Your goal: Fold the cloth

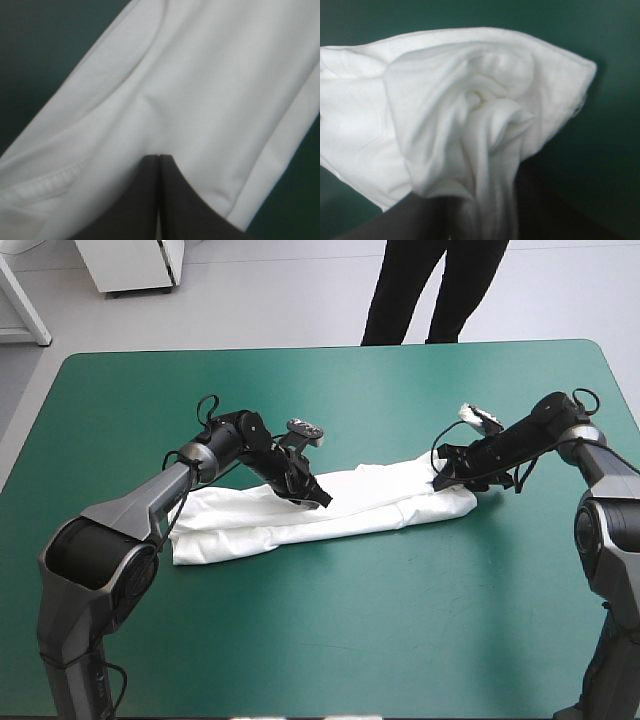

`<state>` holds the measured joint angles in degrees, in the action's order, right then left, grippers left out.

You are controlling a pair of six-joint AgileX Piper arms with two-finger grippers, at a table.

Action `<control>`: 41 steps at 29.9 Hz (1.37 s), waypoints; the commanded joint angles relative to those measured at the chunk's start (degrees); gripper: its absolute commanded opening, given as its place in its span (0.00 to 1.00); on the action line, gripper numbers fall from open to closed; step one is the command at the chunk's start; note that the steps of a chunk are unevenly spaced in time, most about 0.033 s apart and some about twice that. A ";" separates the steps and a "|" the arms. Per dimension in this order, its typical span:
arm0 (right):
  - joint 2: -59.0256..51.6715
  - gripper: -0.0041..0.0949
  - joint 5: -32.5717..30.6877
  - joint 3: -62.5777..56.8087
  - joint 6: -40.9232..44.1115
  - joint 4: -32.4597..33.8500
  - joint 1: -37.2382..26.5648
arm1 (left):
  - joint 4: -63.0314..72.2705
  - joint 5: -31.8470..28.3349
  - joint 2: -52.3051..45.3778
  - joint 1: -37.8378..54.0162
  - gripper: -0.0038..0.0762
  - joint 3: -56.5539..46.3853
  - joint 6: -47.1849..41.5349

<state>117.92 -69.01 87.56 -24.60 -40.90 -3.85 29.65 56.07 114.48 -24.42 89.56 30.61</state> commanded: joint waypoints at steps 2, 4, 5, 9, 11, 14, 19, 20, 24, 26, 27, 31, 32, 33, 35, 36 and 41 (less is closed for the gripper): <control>-2.49 0.09 -2.74 0.66 -1.07 -1.44 0.30 | 1.76 -0.12 -2.79 0.07 0.02 1.67 -0.52; -2.49 0.03 -2.74 0.66 -1.65 -1.99 0.30 | 1.77 -0.12 -2.39 0.07 0.02 1.67 -0.66; -2.49 0.02 -2.74 0.66 -1.65 -2.40 0.30 | 1.89 0.00 -2.15 0.07 0.02 1.67 -0.66; -2.62 0.02 -2.74 0.66 -2.68 -5.49 0.30 | 2.05 0.00 -1.39 0.07 0.02 1.67 -0.66; -3.16 0.02 -2.74 1.26 -2.73 -6.52 0.30 | 2.15 0.00 -1.02 0.07 0.02 1.67 -0.66; -4.61 0.02 -2.74 2.93 -2.73 -7.34 0.30 | 2.15 0.00 -0.99 0.07 0.02 1.67 -0.66; -7.55 0.02 -2.74 6.54 -1.22 -8.76 0.77 | 2.27 0.00 -0.99 0.07 0.02 1.67 -0.66; -8.10 0.02 -2.74 6.89 -1.14 -8.76 0.88 | 2.27 0.00 -0.99 0.07 0.02 1.67 -0.66; -10.23 0.03 -2.74 8.68 -0.99 -10.09 2.20 | 2.37 0.10 -0.99 0.07 0.02 1.67 -0.88; -11.09 0.03 -2.74 9.38 -0.72 -10.34 3.01 | 2.37 0.21 -0.99 0.07 0.02 1.67 -0.88; -11.50 0.03 -2.74 9.70 -0.72 -10.34 3.55 | 2.37 0.21 -0.99 0.07 0.02 1.67 -0.88; -12.83 0.02 -2.62 10.40 -0.15 -10.90 5.42 | 2.37 0.21 -0.89 0.07 0.02 1.67 -0.88; -12.99 0.02 -2.62 10.40 -0.15 -10.90 5.71 | 2.37 0.21 -0.65 0.07 0.02 1.67 -0.88; -13.49 0.02 -2.62 10.40 -0.15 -10.90 6.14 | 2.37 0.33 -0.37 0.07 0.02 1.67 -0.88; -14.18 0.03 -2.54 10.68 -0.15 -10.90 6.90 | 2.54 0.89 0.27 0.07 0.02 1.67 -1.13; -14.48 0.03 -2.54 10.84 -0.15 -10.90 7.04 | 2.54 1.24 0.59 0.07 0.02 1.67 -1.13; -15.72 0.03 -2.54 13.66 0.27 -10.90 7.55 | 3.03 1.50 0.99 -0.03 0.02 1.67 -1.13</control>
<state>106.41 -70.30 98.07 -24.30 -48.08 3.39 31.66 57.21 116.85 -24.29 90.55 29.98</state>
